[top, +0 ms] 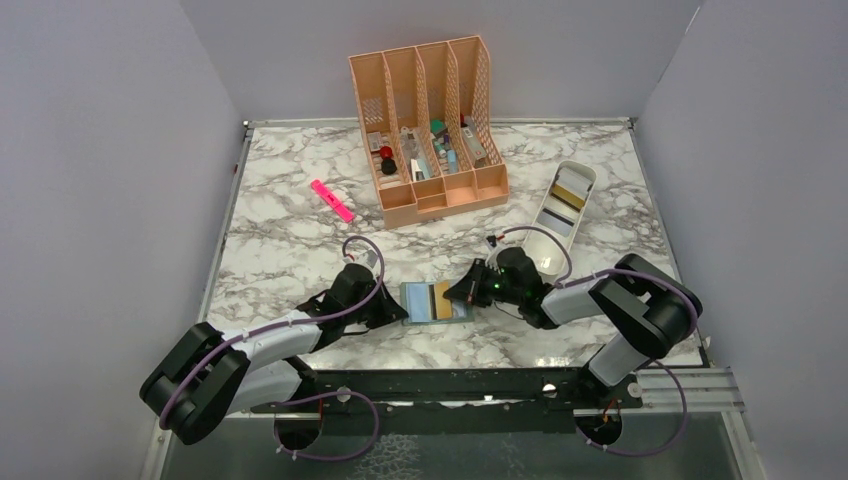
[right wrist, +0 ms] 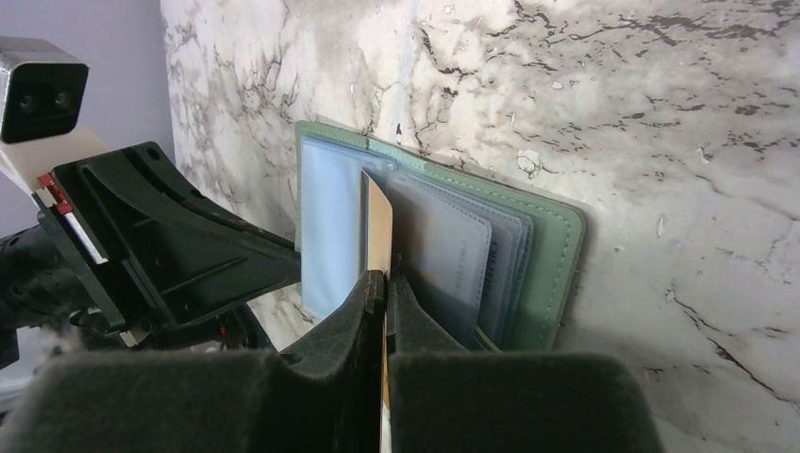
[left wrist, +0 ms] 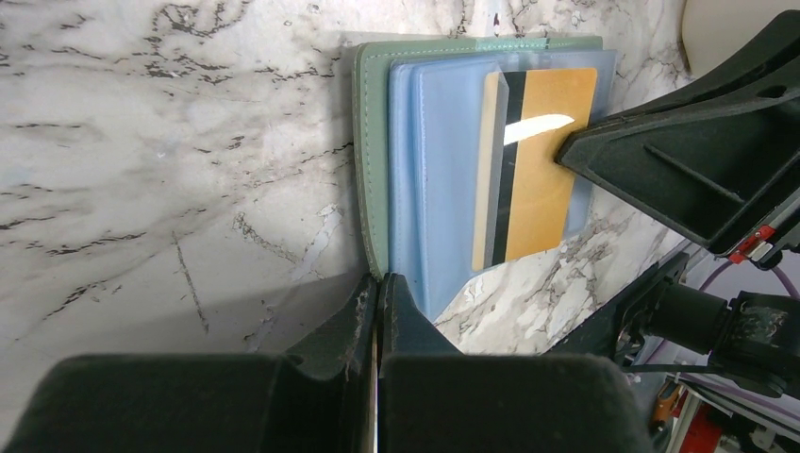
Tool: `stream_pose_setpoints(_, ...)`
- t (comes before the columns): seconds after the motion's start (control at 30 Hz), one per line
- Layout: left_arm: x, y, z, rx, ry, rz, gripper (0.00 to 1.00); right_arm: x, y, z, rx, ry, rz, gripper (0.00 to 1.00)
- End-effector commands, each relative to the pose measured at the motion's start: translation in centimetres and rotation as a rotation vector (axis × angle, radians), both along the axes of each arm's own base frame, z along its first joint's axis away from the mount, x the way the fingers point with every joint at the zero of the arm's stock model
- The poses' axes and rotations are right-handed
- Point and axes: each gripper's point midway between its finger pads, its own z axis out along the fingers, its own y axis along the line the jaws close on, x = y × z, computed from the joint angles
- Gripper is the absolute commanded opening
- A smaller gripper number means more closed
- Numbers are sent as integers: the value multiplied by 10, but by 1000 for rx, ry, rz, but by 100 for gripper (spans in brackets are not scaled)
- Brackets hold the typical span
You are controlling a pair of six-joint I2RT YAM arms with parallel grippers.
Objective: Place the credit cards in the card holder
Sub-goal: Insert the credit card into the card holder.
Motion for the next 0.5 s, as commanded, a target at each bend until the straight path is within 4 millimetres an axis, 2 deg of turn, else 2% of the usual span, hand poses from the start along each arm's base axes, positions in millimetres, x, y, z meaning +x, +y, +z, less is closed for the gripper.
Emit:
stream_pose_setpoints(0.0, 4, 1, 3, -2, -22, 11, 0, -6, 4, -7, -8, 22, 19, 6)
stream_pose_setpoints(0.17, 5, -2, 6, -15, -25, 8, 0, -2, 10, -3, 11, 17, -13, 1)
stream_pose_setpoints(0.37, 5, -5, 11, -28, -33, 4, 0, -6, 22, -2, 47, 27, -10, 1)
stream_pose_setpoints(0.47, 4, -4, 11, -30, -36, 7, 0, -8, 26, -4, 29, 32, 8, 7)
